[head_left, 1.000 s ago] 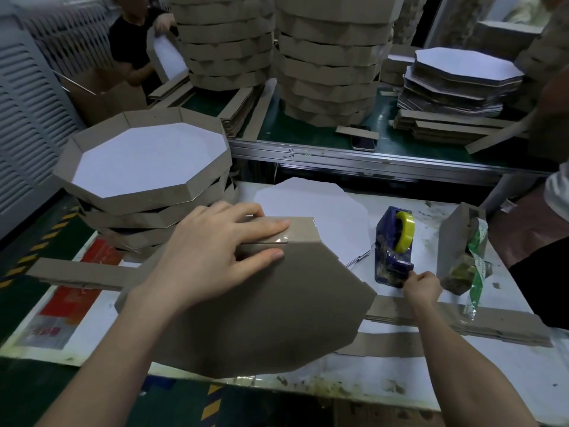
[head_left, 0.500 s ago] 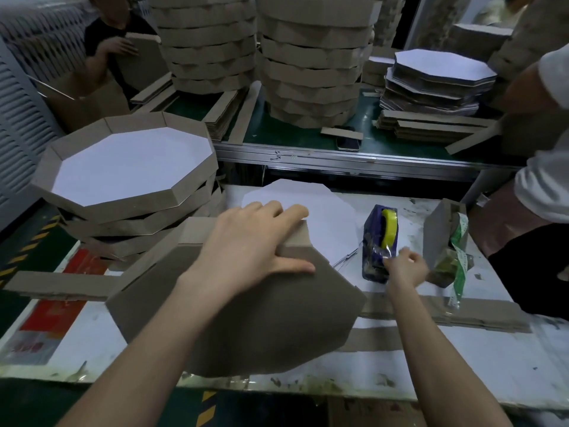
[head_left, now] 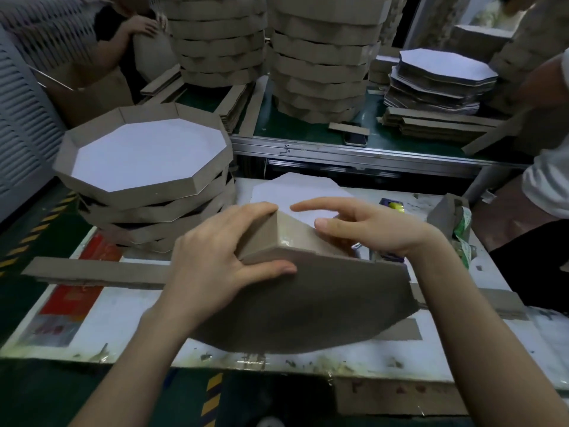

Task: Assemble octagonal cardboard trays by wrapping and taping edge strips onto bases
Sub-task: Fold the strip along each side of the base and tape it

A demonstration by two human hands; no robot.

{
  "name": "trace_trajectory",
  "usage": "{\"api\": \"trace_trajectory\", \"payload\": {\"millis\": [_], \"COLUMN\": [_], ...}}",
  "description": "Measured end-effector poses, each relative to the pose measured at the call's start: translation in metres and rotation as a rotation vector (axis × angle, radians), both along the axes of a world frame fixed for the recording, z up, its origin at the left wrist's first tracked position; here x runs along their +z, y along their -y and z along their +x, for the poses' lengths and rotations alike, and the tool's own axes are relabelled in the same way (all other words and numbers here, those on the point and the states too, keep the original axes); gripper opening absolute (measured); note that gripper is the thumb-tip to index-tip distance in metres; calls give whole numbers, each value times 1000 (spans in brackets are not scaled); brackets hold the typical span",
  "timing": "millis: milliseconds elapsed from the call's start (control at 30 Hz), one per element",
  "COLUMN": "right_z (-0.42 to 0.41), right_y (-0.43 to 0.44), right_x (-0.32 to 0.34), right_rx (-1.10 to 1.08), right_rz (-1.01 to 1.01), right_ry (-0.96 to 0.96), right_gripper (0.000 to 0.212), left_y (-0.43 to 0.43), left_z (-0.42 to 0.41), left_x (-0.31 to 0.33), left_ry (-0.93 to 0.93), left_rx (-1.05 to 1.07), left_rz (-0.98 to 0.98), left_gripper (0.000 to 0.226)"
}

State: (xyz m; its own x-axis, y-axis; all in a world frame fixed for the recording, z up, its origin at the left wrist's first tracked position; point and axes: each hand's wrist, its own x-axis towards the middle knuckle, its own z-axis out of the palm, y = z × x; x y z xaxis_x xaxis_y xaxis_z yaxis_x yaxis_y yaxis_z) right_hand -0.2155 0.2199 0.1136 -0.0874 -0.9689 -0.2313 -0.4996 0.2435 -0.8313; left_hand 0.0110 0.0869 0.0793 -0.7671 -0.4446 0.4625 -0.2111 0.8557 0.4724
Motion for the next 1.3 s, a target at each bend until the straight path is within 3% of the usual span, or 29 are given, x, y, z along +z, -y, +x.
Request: {"api": "trace_trajectory", "payload": {"millis": [167, 700, 833, 1000, 1067, 1167, 1300], "right_z": [22, 73, 85, 89, 88, 88, 86], "right_y": [1, 9, 22, 19, 19, 18, 5], "right_x": [15, 18, 12, 9, 7, 12, 24], "right_rx": [-87, -151, -134, -152, -280, -493, -253], "right_rz": [-183, -221, -249, -276, -368, -589, -490], "right_ry": [-68, -222, -220, -216, -274, -254, -161], "right_gripper": [59, 71, 70, 76, 65, 11, 16], "left_y": [7, 9, 3, 3, 1, 0, 8], "left_z": [19, 35, 20, 21, 20, 14, 10], "left_x": [-9, -10, 0, -3, -2, 1, 5], "left_ry": [60, 87, 109, -4, -32, -29, -125], "left_rx": [24, -24, -100, -93, -93, -128, -232], "left_rz": [95, 24, -126, -18, 82, 181, 512], "left_gripper": [81, 77, 68, 56, 52, 40, 40]}}
